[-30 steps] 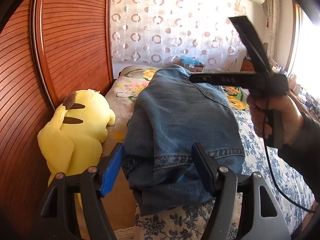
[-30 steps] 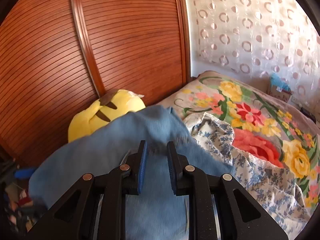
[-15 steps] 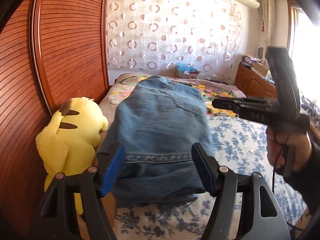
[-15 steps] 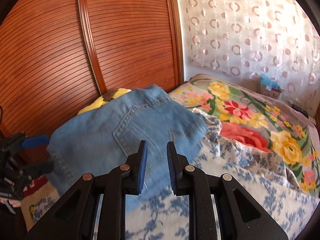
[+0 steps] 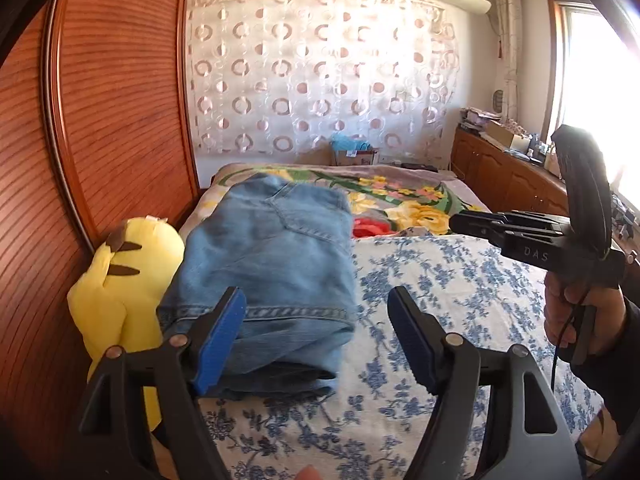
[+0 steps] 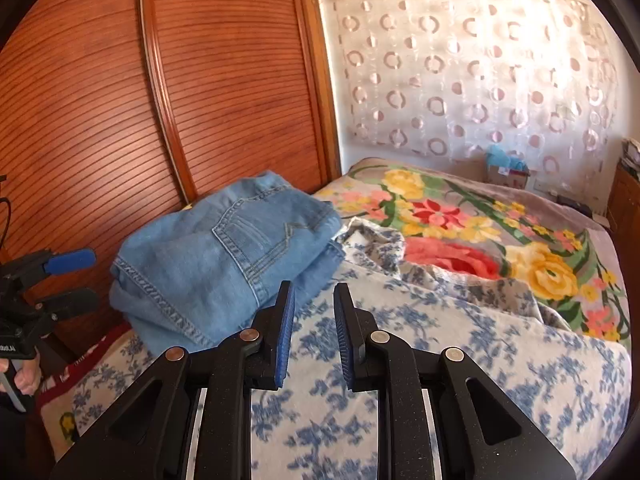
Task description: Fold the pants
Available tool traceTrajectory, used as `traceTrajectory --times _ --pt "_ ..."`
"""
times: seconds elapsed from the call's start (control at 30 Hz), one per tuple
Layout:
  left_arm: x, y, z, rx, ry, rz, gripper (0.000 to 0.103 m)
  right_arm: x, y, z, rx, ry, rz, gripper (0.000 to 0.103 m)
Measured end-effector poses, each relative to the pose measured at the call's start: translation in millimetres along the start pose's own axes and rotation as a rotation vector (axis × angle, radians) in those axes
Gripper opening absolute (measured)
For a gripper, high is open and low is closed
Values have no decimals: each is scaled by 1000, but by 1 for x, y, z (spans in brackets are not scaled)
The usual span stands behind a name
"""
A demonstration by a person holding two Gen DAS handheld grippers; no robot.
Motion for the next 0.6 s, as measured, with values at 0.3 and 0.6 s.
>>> traceTrajectory --times 0.3,0.6 --pt "32 -24 27 90 27 -5 88 15 -64 11 77 10 -42 21" --pt "61 -50 45 163 28 -35 96 17 -131 26 173 -6 -104 23"
Point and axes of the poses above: each gripper's, at about its wrist camera, not at the fingertips, and y roughly the way its jaws point, x to its right, z to its top, the point moved 6 cm from there along y, roughly the way its jaws point, and after that the axes turned 12 degrees about x, right-handed, at the moved point
